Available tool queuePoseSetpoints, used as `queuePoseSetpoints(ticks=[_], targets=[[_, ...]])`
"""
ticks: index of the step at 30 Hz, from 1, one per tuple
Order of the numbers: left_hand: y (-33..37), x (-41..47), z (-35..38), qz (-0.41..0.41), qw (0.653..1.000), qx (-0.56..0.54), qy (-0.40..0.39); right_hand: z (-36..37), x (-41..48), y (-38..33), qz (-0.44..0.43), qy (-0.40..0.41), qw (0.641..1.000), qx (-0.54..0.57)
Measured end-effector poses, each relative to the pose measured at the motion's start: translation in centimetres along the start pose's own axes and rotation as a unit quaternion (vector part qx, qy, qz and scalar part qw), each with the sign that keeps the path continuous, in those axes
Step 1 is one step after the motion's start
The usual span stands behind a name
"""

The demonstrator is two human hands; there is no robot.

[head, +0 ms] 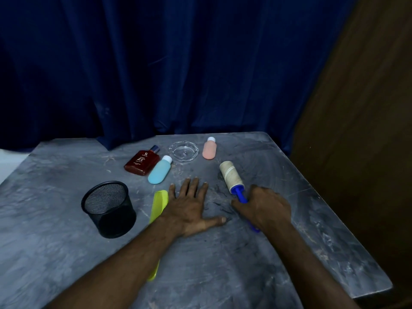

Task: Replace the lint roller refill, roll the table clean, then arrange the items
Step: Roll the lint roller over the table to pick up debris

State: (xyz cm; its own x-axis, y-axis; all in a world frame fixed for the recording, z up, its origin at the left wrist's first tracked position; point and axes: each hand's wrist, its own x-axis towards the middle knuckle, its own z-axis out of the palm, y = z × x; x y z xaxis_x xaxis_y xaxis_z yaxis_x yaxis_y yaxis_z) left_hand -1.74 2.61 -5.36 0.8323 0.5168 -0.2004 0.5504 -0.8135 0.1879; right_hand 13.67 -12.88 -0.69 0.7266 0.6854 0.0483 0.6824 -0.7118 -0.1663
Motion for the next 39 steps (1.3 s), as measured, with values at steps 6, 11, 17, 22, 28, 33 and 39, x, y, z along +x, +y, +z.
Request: queuePoseSetpoints(ticks=[6, 11, 17, 22, 28, 33, 39], targets=[[0.1, 0.4, -1.3, -0.019, 0.998, -0.065, -0.011, -1.4, 1.0, -0.2, 0.017, 0.0, 1.0, 0.016], [-0.2, 0.3, -0.7, -0.004, 1.0, -0.015, -0.022, -1.3, 1.1, -0.8, 0.007, 0.007, 1.0, 0.001], [-0.2, 0.4, -0.8, -0.001, 1.0, -0.01, -0.028, -0.8, 1.1, -0.7, 0.011, -0.031, 0.999, 0.004], [-0.2, 0.2, -0.8, -0.005, 1.0, -0.02, -0.018, -1.3, 1.2, -0.9, 0.012, -0.049, 0.999, 0.01], [0.1, -0.2, -0.7, -0.005, 1.0, -0.017, 0.01, -3.6, 3.1, -3.3, -0.019, -0.015, 0.996, 0.089], [0.1, -0.3, -1.3, 0.001, 1.0, -0.021, 0.015, -4.4, 8.1, -9.4, -0.074, 0.058, 0.986, 0.134], [0.0, -0.6, -1.7, 0.005, 0.999, -0.035, 0.009, -2.6, 15.2, -15.0, -0.077, 0.005, 0.992, 0.098]])
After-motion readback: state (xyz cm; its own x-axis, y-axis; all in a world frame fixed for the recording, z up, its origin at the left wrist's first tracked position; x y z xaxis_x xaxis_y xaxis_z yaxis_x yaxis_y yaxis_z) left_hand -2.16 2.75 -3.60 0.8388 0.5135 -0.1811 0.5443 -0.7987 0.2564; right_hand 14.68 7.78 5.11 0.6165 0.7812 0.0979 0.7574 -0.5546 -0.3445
